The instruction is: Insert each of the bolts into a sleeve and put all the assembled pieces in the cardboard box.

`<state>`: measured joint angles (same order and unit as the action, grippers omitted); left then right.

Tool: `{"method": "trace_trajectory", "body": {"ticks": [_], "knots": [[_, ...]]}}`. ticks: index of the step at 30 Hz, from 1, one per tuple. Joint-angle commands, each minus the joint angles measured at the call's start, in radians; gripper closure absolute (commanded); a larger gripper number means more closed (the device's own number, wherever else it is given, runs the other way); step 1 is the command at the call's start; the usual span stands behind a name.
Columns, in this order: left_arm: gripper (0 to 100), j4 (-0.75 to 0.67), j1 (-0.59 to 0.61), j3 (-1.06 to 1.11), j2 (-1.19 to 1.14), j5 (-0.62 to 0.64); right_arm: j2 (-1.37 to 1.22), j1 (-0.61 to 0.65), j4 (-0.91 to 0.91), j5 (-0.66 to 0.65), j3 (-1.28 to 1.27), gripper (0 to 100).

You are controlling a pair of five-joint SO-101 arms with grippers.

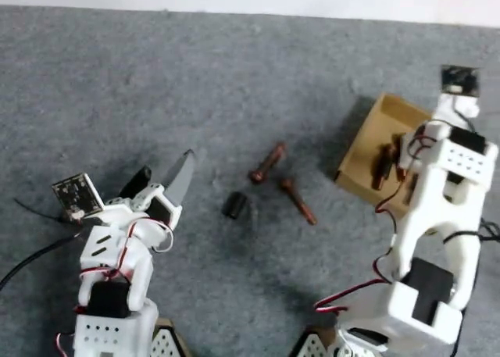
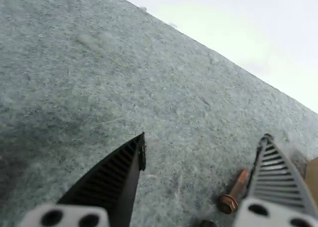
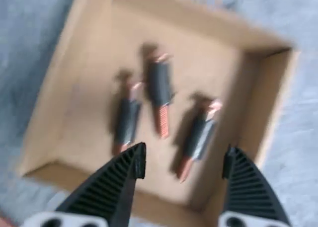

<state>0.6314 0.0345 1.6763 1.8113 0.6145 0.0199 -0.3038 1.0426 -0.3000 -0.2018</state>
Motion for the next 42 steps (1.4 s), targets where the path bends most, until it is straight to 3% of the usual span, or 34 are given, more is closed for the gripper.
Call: {"method": "trace_trajectory", "body": {"ticks": [1,11,17,26,33,39,42], "knots": [[67,0.003,0.008,0.019,0.004,-0.006,0.045,0.096,0.074,-0.011,0.012,77.8],[67,0.003,0.013,0.019,0.005,-0.006,0.133,0.461,0.101,-0.011,-0.031,77.8],[67,-0.002,0.127,0.001,0.010,0.002,0.125,0.736,0.094,-0.003,-0.067,77.8],[67,0.002,0.219,-0.022,0.010,0.002,0.120,1.061,0.054,0.158,-0.091,77.8],[67,0.000,0.223,-0.022,0.010,0.002,0.119,1.139,0.010,0.356,-0.110,77.8],[67,-0.002,0.223,-0.022,0.010,0.002,0.119,1.135,-0.202,0.658,-0.282,77.8],[67,-0.002,0.223,-0.022,0.010,0.002,0.119,1.135,-0.259,0.733,-0.346,77.8]]}}
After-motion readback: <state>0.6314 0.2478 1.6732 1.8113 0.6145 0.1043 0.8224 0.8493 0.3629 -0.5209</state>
